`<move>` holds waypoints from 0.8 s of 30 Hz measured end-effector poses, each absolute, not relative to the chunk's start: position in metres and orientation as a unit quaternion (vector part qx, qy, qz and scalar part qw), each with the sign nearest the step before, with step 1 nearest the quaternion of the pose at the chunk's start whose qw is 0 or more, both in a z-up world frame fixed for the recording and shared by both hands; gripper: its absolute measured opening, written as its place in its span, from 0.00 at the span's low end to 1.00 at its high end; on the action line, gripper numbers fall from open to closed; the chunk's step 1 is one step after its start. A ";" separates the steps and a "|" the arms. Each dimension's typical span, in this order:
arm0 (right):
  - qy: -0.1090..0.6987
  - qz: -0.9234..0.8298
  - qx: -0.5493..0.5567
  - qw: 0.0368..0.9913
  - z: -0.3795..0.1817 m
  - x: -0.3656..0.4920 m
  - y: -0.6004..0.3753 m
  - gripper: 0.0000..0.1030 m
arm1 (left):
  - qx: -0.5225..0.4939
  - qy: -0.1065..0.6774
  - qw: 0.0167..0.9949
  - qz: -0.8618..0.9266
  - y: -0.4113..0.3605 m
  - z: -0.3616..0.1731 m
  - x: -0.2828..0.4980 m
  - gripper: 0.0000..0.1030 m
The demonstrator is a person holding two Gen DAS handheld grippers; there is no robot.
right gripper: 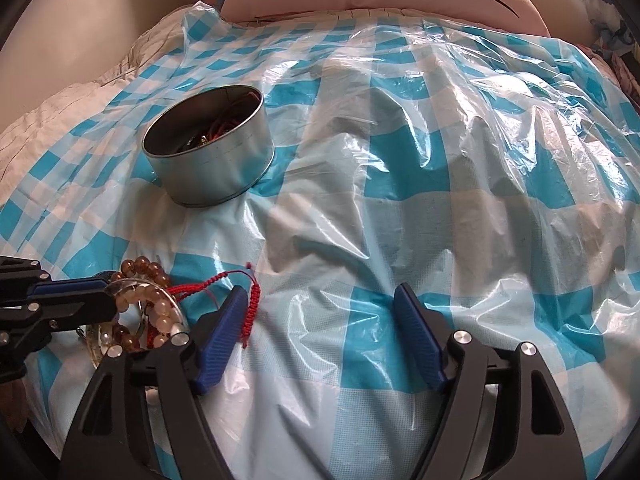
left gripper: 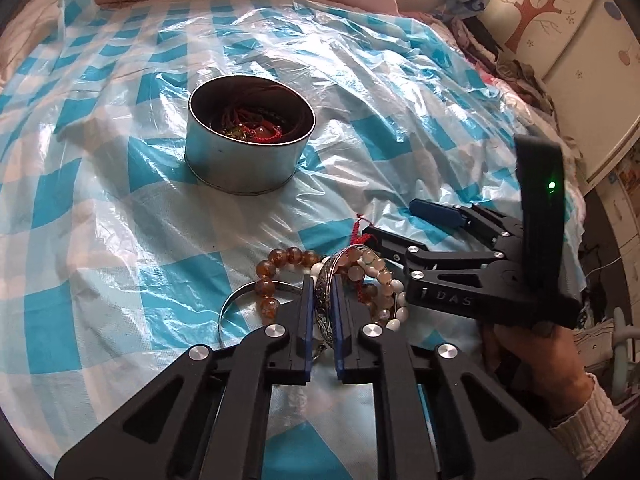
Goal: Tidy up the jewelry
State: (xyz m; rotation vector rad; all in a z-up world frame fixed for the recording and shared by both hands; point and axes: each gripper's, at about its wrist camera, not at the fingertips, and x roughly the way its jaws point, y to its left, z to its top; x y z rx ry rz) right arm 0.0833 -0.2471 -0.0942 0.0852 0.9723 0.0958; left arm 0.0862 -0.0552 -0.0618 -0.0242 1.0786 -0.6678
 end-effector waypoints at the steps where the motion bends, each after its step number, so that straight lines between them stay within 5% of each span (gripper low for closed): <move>1: 0.467 0.047 0.042 0.882 -0.094 0.083 -0.248 0.72 | -0.030 0.498 0.805 -0.321 -0.048 -0.057 0.086 0.07; 7: 0.468 0.043 0.037 0.882 -0.094 0.083 -0.246 0.75 | -0.143 0.473 0.812 -0.310 0.006 -0.042 0.096 0.08; 19: 0.435 0.067 -0.018 0.898 -0.081 0.080 -0.228 0.75 | -0.152 0.475 0.826 -0.265 0.025 -0.047 0.101 0.08; 21: 0.440 0.070 -0.054 0.894 -0.084 0.083 -0.216 0.68 | -0.148 0.474 0.827 -0.265 0.024 -0.047 0.101 0.08; 24: 0.443 0.091 -0.104 0.886 -0.087 0.084 -0.195 0.43 | -0.147 0.474 0.827 -0.263 0.024 -0.046 0.101 0.08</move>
